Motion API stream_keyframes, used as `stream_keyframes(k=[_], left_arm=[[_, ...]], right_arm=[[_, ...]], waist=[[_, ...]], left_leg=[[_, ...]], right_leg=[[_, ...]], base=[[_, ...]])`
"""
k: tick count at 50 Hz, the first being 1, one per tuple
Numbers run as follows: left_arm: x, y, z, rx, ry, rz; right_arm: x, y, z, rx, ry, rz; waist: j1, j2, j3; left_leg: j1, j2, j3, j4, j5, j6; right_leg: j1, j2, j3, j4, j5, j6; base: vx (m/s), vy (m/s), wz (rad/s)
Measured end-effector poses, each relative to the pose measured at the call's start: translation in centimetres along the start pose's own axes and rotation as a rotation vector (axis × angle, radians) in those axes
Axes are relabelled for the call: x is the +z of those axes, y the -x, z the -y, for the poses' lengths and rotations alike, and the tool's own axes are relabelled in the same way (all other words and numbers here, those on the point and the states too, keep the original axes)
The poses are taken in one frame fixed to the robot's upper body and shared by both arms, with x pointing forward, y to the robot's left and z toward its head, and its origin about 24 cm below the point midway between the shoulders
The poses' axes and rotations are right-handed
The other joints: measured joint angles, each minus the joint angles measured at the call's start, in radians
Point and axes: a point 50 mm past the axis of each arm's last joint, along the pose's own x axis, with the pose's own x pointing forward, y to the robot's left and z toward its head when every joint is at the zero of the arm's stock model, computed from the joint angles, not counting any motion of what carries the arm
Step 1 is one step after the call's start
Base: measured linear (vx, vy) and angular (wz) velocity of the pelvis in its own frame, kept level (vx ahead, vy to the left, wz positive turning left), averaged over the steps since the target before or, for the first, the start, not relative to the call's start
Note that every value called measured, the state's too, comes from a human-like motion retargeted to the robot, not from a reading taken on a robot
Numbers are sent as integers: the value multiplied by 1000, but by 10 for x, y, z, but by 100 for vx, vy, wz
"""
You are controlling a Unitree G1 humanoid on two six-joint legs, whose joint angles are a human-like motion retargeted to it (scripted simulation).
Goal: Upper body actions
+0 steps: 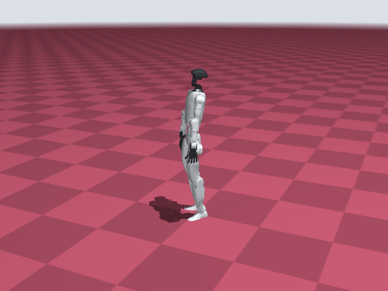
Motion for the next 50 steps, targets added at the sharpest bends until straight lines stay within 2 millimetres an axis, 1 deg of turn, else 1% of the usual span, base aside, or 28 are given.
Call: stream_keyframes(k=[3,4,6,8,10,11,12,14,15,16,18,20,22,23,25,26,27,29,31,34,35,37,39,40,42,44,47,50], left_arm=[[54,15,-25,105,102,199],[74,24,-34,121,130,272],[115,47,-53,139,170,418],[155,78,-74,163,186,552],[191,115,-93,199,173,669],[209,136,-101,220,155,725],[227,159,-106,244,136,783],[262,207,-111,300,102,910],[278,234,-111,329,87,978],[293,260,-109,354,72,1050],[317,315,-100,398,45,1205],[336,369,-84,430,22,1380],[348,423,-64,452,-5,1569],[351,449,-53,462,-21,1663],[349,503,-32,488,-64,1853],[344,528,-24,524,-79,1937],[338,552,-16,568,-89,2016],[322,592,-8,700,-81,2146],[302,627,-2,851,-38,2262],[270,667,2,1017,104,2425],[260,677,3,1048,164,2479],[242,691,1,1050,288,2567],[228,701,-4,1020,413,2636],[221,705,-7,1000,478,2666],[211,710,-10,946,581,2723],[203,714,-11,904,632,2774],[198,717,-14,911,641,2794],[200,715,-15,924,626,2783]], right_arm=[[37,13,35,-58,-84,143],[53,21,49,-79,-110,202],[91,43,79,-113,-156,337],[133,73,106,-124,-182,493],[175,114,131,-113,-184,665],[195,138,142,-114,-172,757],[214,163,152,-119,-155,850],[246,219,168,-169,-105,1033],[258,248,175,-206,-76,1120],[266,278,182,-260,-45,1199],[277,338,192,-378,14,1347],[278,397,198,-517,59,1479],[269,455,203,-688,82,1596],[261,484,205,-786,86,1651],[239,541,205,-999,72,1747],[226,568,203,-1112,43,1795],[211,594,200,-1218,7,1846],[181,637,190,-1400,-78,1959],[151,673,176,-1537,-160,2096],[111,710,151,-1646,-257,2340],[99,719,142,-1660,-283,2428],[80,734,126,-1651,-314,2577],[68,745,114,-1614,-325,2673],[64,749,109,1577,319,-2683],[58,755,103,1514,311,-2702],[54,758,101,1457,317,-2714],[52,759,101,1399,338,-2732],[56,757,105,1382,356,-2763]], waist=[[7,-4,-25],[6,-4,-35],[2,-1,-55],[-10,4,-78],[-17,13,-105],[-15,18,-118],[-11,22,-130],[-2,29,-154],[2,31,-165],[7,32,-179],[17,30,-207],[30,24,-234],[45,15,-255],[52,9,-263],[67,-3,-270],[72,-10,-271],[77,-16,-271],[84,-25,-271],[91,-30,-271],[99,-34,-270],[100,-35,-271],[103,-31,-271],[102,-23,-271],[100,-20,-271],[103,-17,-271],[108,-18,-271],[113,-18,-271],[116,-15,-271]], left_leg=[[6,1,5,-1,0,0],[6,1,7,-1,0,0],[8,3,10,-1,-1,1],[10,5,14,-1,-2,1],[11,8,20,-1,-3,0],[10,11,25,0,-5,0],[8,14,31,0,-6,-1],[2,19,41,1,-9,-1],[-3,22,44,1,-10,-2],[-11,24,44,1,-11,-2],[-32,28,44,1,-11,-3],[-59,31,43,1,-10,-4],[-88,33,42,1,-10,-6],[-105,35,40,2,-9,-6],[-134,39,34,6,-8,-8],[-149,40,30,9,-8,-8],[-163,42,25,11,-8,-8],[-188,43,16,12,-6,-9],[-211,44,7,12,-3,-10],[-238,43,-7,12,0,-11],[-247,42,-11,13,1,-12],[-261,42,-17,15,0,-14],[-269,42,-18,14,-1,-16],[-272,42,-17,14,-1,-16],[-273,44,-11,15,-3,-17],[-271,45,-3,14,-5,-17],[-264,45,8,12,-8,-18],[-257,43,16,9,-10,-17]], right_leg=[[5,2,4,-1,0,-1],[5,3,6,-1,1,-2],[5,6,8,-1,1,-3],[7,9,12,-1,0,-3],[4,13,18,1,-1,-5],[1,16,23,2,-1,-5],[-3,18,28,3,-1,-6],[-12,24,37,4,-2,-7],[-18,26,40,5,-2,-7],[-26,29,40,5,-3,-7],[-46,32,40,6,-4,-6],[-71,33,40,5,-6,-4],[-96,34,39,4,-7,-3],[-111,34,38,3,-7,-2],[-132,35,36,1,-8,1],[-143,35,34,1,-9,2],[-153,35,31,0,-10,4],[-171,33,25,-1,-11,7],[-189,32,21,-3,-13,10],[-206,28,13,-7,-15,15],[-211,26,11,-8,-16,16],[-220,24,9,-9,-18,19],[-228,22,9,-9,-20,20],[-231,22,10,-9,-20,20],[-234,22,15,-7,-22,21],[-236,23,20,-6,-23,20],[-236,25,29,-6,-23,18],[-233,26,36,-5,-24,16]], base=[[4,2,-6],[8,3,-10],[1,3,-4],[0,0,0],[2,8,-18],[4,8,-26],[9,5,-31],[9,2,-26],[9,1,-14],[10,0,-7],[9,-2,-2],[7,-2,-1],[-2,-3,1],[-8,-7,6],[-8,-11,12],[-4,-15,17],[-8,-13,21],[-10,-10,21],[-8,-9,19],[-9,-2,23],[-7,1,22],[-8,4,15],[-7,5,3],[0,0,0],[0,0,-9],[-1,-1,-19],[0,0,-13],[0,0,0]])
